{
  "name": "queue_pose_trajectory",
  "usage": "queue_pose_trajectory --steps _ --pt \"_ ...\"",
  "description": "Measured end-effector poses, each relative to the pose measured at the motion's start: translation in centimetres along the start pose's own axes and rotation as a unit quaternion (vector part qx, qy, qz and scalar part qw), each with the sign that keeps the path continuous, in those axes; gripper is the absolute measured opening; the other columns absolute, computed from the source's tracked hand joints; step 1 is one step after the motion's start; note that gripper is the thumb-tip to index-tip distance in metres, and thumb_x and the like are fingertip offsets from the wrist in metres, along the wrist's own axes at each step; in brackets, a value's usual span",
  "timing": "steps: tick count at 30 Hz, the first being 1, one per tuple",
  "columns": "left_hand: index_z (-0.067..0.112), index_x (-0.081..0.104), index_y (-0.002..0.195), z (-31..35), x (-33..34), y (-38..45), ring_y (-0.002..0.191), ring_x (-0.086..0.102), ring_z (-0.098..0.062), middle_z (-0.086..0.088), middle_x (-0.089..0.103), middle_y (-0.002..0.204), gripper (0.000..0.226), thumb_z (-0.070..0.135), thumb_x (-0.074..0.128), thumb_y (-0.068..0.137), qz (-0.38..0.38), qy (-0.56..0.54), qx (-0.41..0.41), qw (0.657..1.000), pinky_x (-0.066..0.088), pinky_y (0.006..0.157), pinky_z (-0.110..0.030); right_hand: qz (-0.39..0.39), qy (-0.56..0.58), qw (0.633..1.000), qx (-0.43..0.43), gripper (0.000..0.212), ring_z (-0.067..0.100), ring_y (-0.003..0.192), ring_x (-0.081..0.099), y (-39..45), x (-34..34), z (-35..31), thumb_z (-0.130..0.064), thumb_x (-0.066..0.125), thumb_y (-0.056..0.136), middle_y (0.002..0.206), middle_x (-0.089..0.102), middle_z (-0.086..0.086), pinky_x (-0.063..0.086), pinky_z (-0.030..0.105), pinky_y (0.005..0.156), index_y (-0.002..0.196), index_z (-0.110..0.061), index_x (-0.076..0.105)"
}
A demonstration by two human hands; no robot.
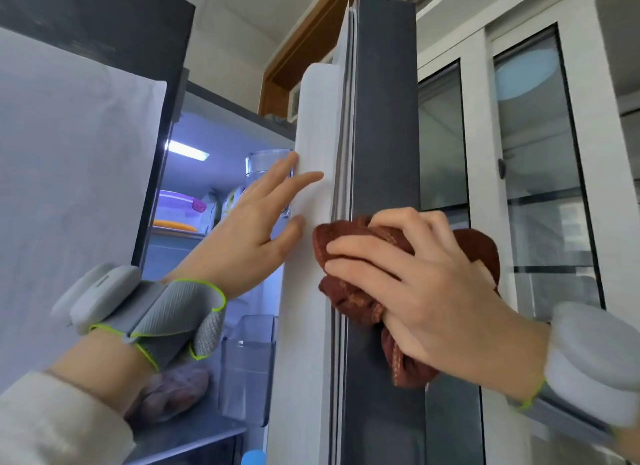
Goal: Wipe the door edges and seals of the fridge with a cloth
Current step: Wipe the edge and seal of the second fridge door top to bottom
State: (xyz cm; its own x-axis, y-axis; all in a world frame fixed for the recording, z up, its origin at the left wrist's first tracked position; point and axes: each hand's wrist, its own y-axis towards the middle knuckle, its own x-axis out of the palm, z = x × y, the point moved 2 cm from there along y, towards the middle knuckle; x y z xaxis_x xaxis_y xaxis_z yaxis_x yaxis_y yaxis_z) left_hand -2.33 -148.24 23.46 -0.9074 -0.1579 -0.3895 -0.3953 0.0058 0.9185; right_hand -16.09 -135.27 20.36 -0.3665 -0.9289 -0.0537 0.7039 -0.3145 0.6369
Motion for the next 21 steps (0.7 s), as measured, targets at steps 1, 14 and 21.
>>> queue_pose_trajectory --steps 1,14,21 --pt "0.044 0.029 0.134 0.1 0.0 -0.1 0.130 0.007 0.014 0.019 0.010 0.151 0.043 0.032 0.039 0.095 0.002 -0.003 0.000 1.000 0.011 0.095 0.001 -0.010 0.003 1.000 -0.010 0.047 0.031 0.104 0.045 -0.8 0.0 -0.9 -0.004 0.038 0.074 0.120 0.061 0.000 0.037 0.043 0.080 0.112 -0.014 0.063" --pt "0.038 0.045 0.127 0.3 1.1 0.7 0.128 0.029 -0.012 0.009 0.030 0.144 0.069 0.067 0.040 0.064 0.091 -0.017 -0.048 0.995 0.019 0.098 -0.017 0.011 -0.033 0.998 -0.060 0.041 0.033 0.101 0.046 0.1 0.1 1.0 -0.006 0.036 0.082 0.121 0.061 0.003 0.040 0.045 0.078 0.115 -0.013 0.060" --pt "0.036 0.051 0.121 0.1 0.7 1.2 0.117 0.031 -0.009 0.016 0.032 0.124 0.063 0.065 0.040 0.066 0.118 -0.004 -0.038 0.992 0.023 0.098 -0.026 -0.009 -0.016 1.000 -0.020 0.052 0.034 0.104 0.044 -0.2 0.4 -0.1 -0.002 0.020 0.082 0.119 0.062 0.006 0.034 0.044 0.079 0.108 -0.011 0.064"
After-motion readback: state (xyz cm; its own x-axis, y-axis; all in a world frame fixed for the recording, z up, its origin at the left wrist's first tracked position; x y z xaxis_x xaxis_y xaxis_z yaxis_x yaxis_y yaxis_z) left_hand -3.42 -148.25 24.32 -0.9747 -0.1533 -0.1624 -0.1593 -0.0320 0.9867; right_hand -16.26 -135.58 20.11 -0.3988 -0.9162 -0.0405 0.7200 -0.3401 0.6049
